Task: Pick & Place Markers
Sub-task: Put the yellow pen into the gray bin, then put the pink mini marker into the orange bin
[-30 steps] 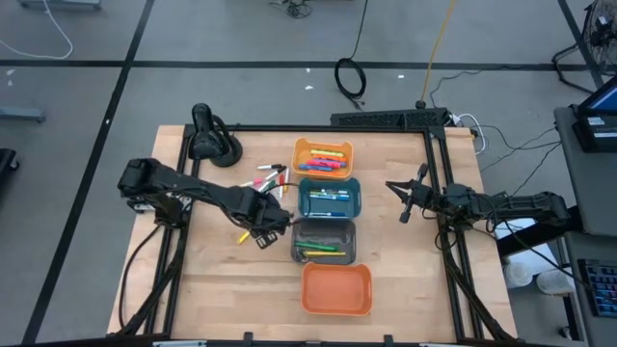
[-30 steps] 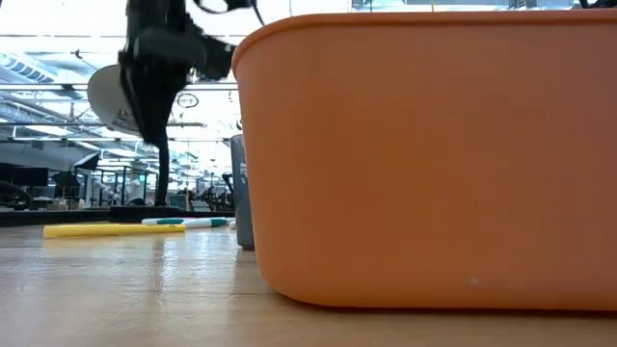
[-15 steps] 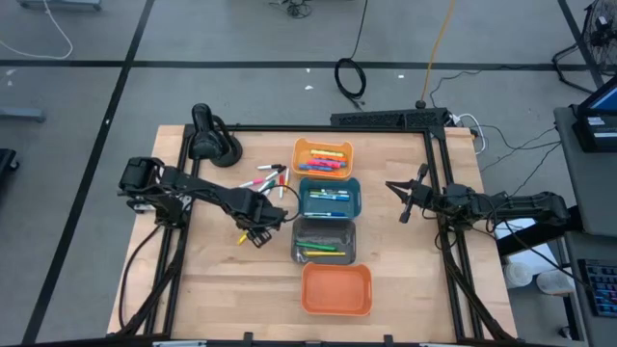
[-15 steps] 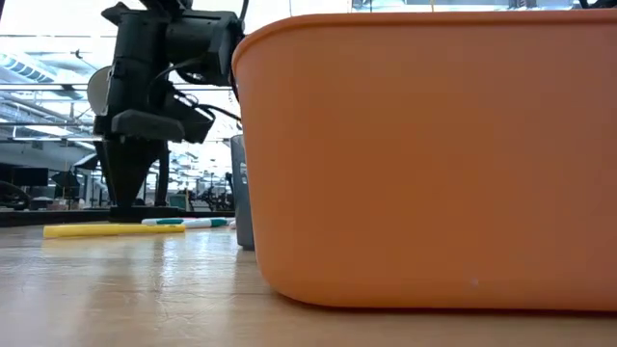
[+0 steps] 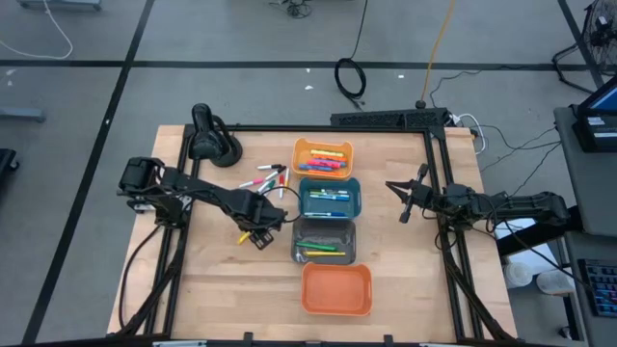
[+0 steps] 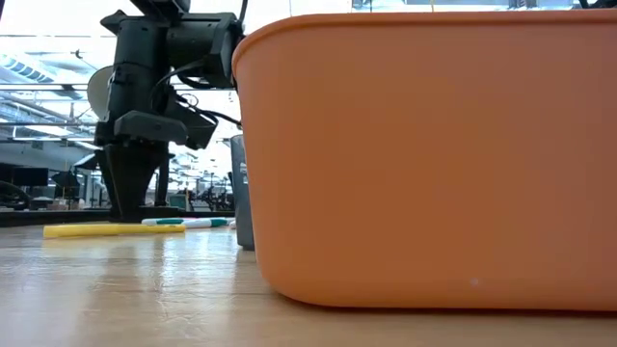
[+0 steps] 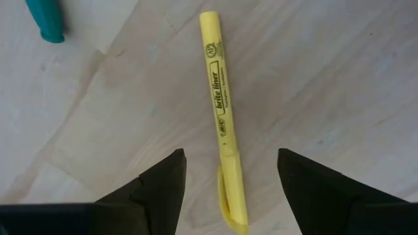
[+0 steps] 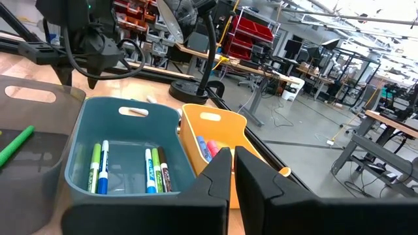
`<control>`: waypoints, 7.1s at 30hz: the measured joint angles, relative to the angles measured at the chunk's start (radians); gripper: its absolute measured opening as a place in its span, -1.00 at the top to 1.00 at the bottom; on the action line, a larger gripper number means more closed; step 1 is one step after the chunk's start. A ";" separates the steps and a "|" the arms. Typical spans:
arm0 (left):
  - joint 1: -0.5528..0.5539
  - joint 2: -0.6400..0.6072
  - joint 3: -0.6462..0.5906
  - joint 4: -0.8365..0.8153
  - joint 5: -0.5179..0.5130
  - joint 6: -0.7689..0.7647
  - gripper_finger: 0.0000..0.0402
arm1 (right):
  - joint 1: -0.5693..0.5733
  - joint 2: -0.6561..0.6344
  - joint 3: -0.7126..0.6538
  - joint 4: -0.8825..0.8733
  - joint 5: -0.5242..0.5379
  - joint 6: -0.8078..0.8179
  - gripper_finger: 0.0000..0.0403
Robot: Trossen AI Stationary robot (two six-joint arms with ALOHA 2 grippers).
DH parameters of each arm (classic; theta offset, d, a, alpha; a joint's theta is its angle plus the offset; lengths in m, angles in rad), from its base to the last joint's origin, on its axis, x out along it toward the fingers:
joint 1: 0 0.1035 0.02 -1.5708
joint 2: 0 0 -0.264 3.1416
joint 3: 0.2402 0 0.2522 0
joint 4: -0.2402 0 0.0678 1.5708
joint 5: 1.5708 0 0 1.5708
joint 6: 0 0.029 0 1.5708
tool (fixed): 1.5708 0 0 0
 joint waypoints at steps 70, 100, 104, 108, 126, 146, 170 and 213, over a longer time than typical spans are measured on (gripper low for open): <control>-0.155 -0.304 0.201 0.316 -0.192 0.219 0.84 | 0.000 0.000 0.000 0.000 -0.001 0.000 0.95; -0.073 0.260 0.528 0.315 -0.084 0.647 0.84 | 0.000 0.000 0.000 0.000 0.000 0.000 0.95; -0.064 0.289 0.528 0.314 -0.086 0.645 0.70 | 0.000 0.000 0.000 0.000 0.000 0.000 0.95; -0.063 0.293 0.528 0.313 -0.086 0.628 0.55 | 0.000 0.000 0.000 0.000 0.000 0.000 0.95; -0.045 -0.092 0.528 -0.112 -0.413 0.501 0.42 | 0.000 0.000 0.000 0.000 0.000 0.000 0.95; 0.385 -0.250 0.085 -0.002 -0.284 0.469 -0.02 | 0.000 0.000 0.000 0.000 0.000 0.000 0.95; 0.543 -0.250 -0.277 0.351 -0.175 0.550 -0.02 | 0.000 0.000 0.000 0.000 0.000 0.000 0.95; 0.372 -0.435 -0.293 0.429 -0.045 0.524 0.87 | 0.000 0.001 0.000 0.000 0.000 0.000 0.95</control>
